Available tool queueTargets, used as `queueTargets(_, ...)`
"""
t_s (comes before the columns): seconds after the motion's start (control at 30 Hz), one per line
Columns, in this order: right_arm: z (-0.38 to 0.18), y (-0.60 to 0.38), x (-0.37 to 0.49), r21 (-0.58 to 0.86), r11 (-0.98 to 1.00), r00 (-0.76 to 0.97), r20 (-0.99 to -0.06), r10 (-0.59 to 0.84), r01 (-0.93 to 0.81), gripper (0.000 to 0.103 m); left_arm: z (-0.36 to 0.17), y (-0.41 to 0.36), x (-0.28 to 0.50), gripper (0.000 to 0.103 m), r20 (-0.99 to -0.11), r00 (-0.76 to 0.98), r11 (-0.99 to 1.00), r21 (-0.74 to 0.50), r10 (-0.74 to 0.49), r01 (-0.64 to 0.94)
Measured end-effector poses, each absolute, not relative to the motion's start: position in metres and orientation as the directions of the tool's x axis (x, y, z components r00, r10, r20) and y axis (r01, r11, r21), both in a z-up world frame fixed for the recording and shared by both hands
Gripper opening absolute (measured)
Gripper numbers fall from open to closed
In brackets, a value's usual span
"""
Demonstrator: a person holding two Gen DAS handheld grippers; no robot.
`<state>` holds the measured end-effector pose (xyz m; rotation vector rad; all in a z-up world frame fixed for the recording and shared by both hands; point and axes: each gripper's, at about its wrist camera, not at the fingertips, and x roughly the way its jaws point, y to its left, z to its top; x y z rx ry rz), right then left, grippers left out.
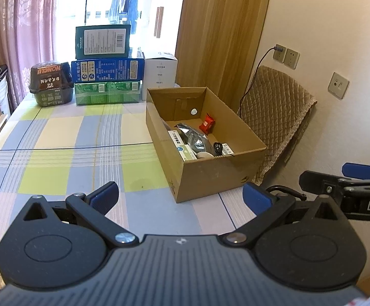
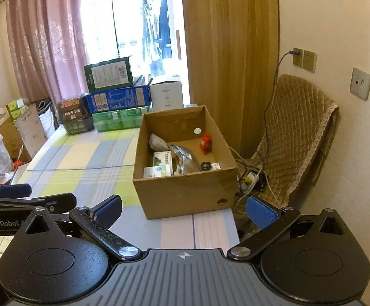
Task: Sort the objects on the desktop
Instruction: 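Withdraw both grippers from the cardboard box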
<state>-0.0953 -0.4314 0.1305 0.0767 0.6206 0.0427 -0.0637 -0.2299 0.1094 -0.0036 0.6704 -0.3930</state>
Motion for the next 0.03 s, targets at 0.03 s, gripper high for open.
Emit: queueTargets(0.03, 0.13, -0.4317, -0.0952, 0.084, 0.996, 0.813, -0.579, 0.062, -0.016, 0.101, 0.1096, -0.2295, -0.0638, 0.102, -0.603, 0.717, 0.928, -0.123, -0.35, 0.351)
